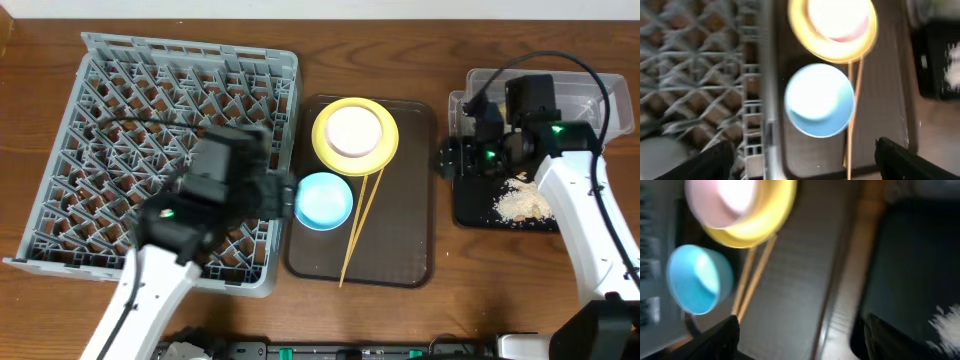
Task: Sort waste into correct bins and load items into the dishwasher
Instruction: 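Reach the left gripper to the light-blue bowl on the tray, then grasp the rim of the light-blue bowl with the left gripper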
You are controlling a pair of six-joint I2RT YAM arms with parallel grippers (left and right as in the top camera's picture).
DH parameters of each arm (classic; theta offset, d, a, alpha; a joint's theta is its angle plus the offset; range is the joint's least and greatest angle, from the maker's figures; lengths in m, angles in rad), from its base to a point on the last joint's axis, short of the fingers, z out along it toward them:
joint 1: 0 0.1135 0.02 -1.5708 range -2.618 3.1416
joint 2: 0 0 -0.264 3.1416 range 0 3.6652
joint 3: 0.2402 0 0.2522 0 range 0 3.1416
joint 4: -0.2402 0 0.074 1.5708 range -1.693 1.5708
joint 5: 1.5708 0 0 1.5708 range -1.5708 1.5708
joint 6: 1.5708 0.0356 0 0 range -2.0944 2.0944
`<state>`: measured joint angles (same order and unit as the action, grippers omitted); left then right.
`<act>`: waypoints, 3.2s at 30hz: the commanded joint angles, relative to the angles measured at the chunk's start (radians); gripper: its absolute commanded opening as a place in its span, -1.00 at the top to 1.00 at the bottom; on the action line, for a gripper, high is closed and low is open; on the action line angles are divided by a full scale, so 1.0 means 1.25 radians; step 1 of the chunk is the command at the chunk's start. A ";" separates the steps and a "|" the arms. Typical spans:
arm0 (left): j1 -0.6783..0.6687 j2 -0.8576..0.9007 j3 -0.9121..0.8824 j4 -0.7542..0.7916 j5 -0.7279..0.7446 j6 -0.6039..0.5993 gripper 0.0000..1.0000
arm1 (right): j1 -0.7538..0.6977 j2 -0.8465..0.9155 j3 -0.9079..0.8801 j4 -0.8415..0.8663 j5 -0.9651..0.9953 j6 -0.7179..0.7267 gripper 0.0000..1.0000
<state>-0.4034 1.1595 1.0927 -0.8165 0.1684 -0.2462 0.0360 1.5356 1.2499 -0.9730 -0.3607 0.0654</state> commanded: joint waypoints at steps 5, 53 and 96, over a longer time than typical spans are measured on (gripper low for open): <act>-0.165 0.179 0.014 0.103 -0.043 0.005 -0.79 | -0.020 -0.020 0.008 -0.032 0.103 0.060 -0.57; 0.043 0.090 0.016 0.200 0.246 0.023 0.88 | -0.020 -0.020 0.008 -0.045 0.103 0.039 -0.62; -0.179 0.235 0.015 0.177 0.083 -0.434 -0.72 | -0.020 -0.020 0.008 -0.054 0.103 0.039 -0.65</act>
<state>-0.6296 1.4570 1.1023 -0.6044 0.3397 -0.8299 0.0273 1.5303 1.2503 -1.0363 -0.2344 0.1223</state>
